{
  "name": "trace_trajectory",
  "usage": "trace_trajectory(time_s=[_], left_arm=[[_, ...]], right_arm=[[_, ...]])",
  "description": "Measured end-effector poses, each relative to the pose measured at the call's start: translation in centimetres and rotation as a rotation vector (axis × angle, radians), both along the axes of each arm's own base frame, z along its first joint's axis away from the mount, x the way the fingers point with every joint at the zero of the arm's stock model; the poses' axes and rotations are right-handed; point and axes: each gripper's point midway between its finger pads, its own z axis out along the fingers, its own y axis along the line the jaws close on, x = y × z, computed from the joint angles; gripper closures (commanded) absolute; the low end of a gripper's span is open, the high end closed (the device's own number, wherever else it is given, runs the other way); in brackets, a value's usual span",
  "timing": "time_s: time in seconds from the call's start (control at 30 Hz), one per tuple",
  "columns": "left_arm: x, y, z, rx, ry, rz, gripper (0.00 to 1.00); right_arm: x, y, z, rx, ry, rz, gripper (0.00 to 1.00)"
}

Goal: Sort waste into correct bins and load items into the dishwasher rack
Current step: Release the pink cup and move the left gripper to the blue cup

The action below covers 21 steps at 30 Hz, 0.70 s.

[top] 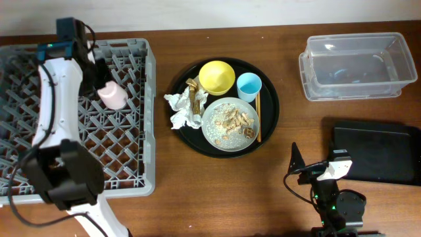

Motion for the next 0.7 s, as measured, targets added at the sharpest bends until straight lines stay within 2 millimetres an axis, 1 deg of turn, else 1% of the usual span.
trace_trajectory(time_s=[0.07, 0.1, 0.17, 0.2, 0.23, 0.27, 0.3, 0.37, 0.4, 0.43, 0.5, 0.53, 0.57, 0.6, 0.7], left_arm=[[0.5, -2.2, 4.4, -0.074, -0.122, -0.046, 0.67], [0.4, -3.0, 6.1, -0.093, -0.167, -0.068, 0.64], [-0.2, -5.6, 9.6, -0.129, -0.251, -0.129, 0.53], [-0.4, -7.0, 10.7, -0.144, -0.276, -0.161, 0.41], [-0.5, -8.5, 11.3, -0.155, -0.288, -0.199, 0.26], [-0.6, -9.9, 11.3, -0.162, -0.289, -0.234, 0.21], [-0.6, -11.7, 11.4, -0.173, -0.292, -0.274, 0.18], [-0.4, -15.4, 11.8, -0.182, -0.322, -0.367, 0.17], [-0.4, -16.0, 11.9, -0.184, -0.330, -0.383, 0.17], [-0.6, -19.3, 12.4, -0.188, -0.358, -0.474, 0.17], [-0.7, -23.8, 12.7, -0.188, -0.404, -0.597, 0.18], [-0.7, -25.7, 12.6, -0.187, -0.418, -0.643, 0.18], [-0.8, -27.8, 12.1, -0.184, -0.424, -0.688, 0.19], [-0.8, -30.1, 10.9, -0.174, -0.418, -0.735, 0.19], [0.1, -33.8, 7.9, -0.113, -0.426, -0.831, 0.20]], right_arm=[[0.0, 0.0, 0.0, 0.000, 0.000, 0.000, 0.02], [0.0, 0.0, 0.0, 0.000, 0.000, 0.000, 0.02], [0.0, 0.0, 0.0, 0.000, 0.000, 0.000, 0.02], [0.0, 0.0, 0.0, 0.000, 0.000, 0.000, 0.02], [0.0, 0.0, 0.0, 0.000, 0.000, 0.000, 0.02], [0.0, 0.0, 0.0, 0.000, 0.000, 0.000, 0.02], [0.0, 0.0, 0.0, 0.000, 0.000, 0.000, 0.02], [0.0, 0.0, 0.0, -0.001, 0.000, 0.000, 0.02], [0.0, 0.0, 0.0, 0.000, 0.000, 0.000, 0.02], [0.0, 0.0, 0.0, 0.000, 0.000, 0.000, 0.02], [0.0, 0.0, 0.0, 0.000, 0.000, 0.000, 0.02], [0.0, 0.0, 0.0, 0.000, 0.000, 0.000, 0.02], [0.0, 0.0, 0.0, 0.000, 0.000, 0.000, 0.02], [0.0, 0.0, 0.0, 0.000, 0.000, 0.000, 0.02], [0.0, 0.0, 0.0, 0.000, 0.000, 0.000, 0.02]])
